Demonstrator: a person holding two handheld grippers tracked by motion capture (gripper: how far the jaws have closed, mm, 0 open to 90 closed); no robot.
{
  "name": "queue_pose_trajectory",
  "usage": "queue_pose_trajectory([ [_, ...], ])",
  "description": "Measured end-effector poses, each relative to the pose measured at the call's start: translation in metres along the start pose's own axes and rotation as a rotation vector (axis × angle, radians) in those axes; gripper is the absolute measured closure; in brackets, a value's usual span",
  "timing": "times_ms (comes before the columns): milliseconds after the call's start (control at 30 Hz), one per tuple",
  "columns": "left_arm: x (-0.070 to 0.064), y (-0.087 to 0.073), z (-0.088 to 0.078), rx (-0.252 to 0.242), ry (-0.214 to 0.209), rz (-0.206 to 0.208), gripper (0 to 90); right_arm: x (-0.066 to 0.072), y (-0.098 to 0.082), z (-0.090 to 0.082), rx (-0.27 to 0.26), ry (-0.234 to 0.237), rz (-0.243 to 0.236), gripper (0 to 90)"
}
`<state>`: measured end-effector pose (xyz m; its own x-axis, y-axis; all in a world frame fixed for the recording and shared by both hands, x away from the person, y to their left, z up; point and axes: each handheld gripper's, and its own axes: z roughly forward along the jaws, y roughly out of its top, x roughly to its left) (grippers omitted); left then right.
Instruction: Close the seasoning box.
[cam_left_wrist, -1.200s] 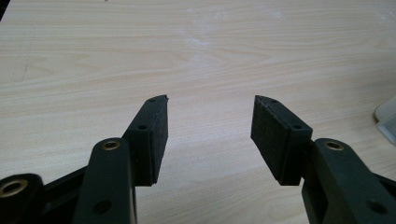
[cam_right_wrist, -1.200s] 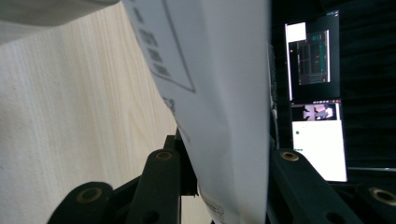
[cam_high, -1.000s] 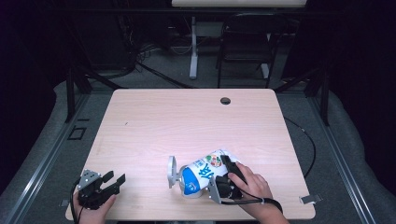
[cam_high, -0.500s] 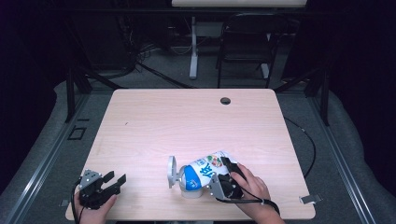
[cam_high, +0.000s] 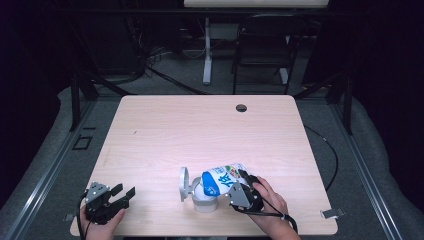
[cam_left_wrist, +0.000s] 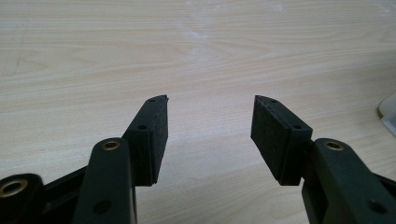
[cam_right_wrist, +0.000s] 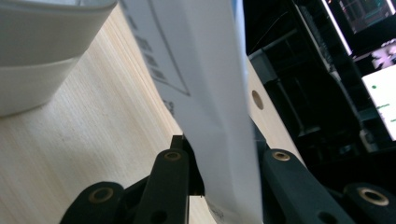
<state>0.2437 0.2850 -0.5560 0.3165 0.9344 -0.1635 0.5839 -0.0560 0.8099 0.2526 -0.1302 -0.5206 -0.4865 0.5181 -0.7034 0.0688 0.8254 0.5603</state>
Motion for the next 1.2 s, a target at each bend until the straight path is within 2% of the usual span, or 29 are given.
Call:
queue_pose_trajectory([
  [133, 0.000, 0.000, 0.000, 0.005, 0.002, 0.001, 46.5, -0.002, -0.003, 0.001, 0.005, 0.019, 0.060, 78.2],
  [300, 0.000, 0.000, 0.000, 0.004, 0.002, 0.002, 46.5, -0.003, -0.007, 0.002, 0.008, 0.029, 0.103, 78.3],
  [467, 0.000, 0.000, 0.000, 0.005, 0.003, 0.006, 46.5, -0.007, -0.011, 0.003, 0.000, 0.057, 0.184, 78.5],
  [633, 0.000, 0.000, 0.000, 0.004, 0.003, 0.004, 46.5, -0.012, -0.016, 0.004, 0.021, 0.072, 0.230, 78.6],
  [933, -0.001, 0.000, 0.000, 0.003, 0.003, 0.007, 46.5, -0.020, -0.029, 0.007, 0.037, 0.130, 0.374, 78.7],
  [1133, -0.001, 0.000, 0.000, 0.002, 0.003, 0.006, 46.5, -0.023, -0.036, 0.009, 0.029, 0.142, 0.462, 79.3],
  [1200, -0.001, 0.001, 0.000, 0.001, 0.003, 0.007, 46.5, -0.025, -0.039, 0.011, 0.020, 0.145, 0.505, 79.7],
])
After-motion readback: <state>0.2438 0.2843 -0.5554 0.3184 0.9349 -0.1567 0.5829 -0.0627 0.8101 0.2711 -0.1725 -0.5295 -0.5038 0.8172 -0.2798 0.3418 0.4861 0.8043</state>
